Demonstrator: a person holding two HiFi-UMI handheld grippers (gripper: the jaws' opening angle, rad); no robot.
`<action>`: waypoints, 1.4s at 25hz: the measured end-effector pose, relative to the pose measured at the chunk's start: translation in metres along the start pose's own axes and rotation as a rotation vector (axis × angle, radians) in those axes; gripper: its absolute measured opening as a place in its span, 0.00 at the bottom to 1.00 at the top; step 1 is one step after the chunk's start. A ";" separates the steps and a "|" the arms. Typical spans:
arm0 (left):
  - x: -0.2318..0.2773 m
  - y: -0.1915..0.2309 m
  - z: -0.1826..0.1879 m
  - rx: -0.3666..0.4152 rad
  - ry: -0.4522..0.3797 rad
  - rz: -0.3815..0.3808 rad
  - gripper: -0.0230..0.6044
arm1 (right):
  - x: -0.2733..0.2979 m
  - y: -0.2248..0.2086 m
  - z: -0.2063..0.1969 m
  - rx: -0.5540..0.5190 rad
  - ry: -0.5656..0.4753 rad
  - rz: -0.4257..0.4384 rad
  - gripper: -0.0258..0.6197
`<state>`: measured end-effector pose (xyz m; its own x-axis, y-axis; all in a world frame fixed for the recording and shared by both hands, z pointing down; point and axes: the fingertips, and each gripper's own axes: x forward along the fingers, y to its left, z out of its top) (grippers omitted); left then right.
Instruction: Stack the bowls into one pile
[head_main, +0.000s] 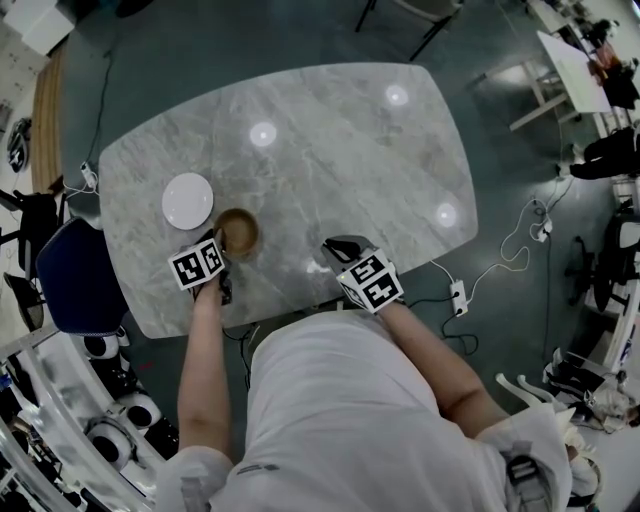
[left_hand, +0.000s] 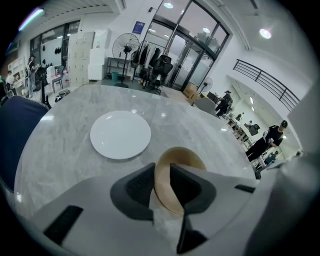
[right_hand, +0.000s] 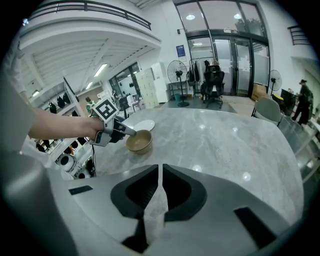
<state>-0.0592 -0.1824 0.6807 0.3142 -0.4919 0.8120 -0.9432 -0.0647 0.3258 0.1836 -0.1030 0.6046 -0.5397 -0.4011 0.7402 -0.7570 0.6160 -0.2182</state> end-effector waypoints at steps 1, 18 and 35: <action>0.000 -0.001 0.000 0.001 0.000 -0.002 0.20 | 0.000 0.000 0.001 -0.001 -0.001 -0.001 0.10; -0.042 0.017 -0.017 -0.016 -0.036 -0.021 0.25 | 0.005 0.039 0.017 -0.061 -0.020 0.032 0.10; -0.165 0.043 -0.052 -0.082 -0.225 -0.009 0.04 | 0.034 0.139 0.063 -0.194 -0.046 0.226 0.09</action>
<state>-0.1457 -0.0583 0.5856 0.2822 -0.6732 0.6835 -0.9256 -0.0037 0.3786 0.0369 -0.0732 0.5594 -0.7062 -0.2663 0.6560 -0.5335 0.8093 -0.2457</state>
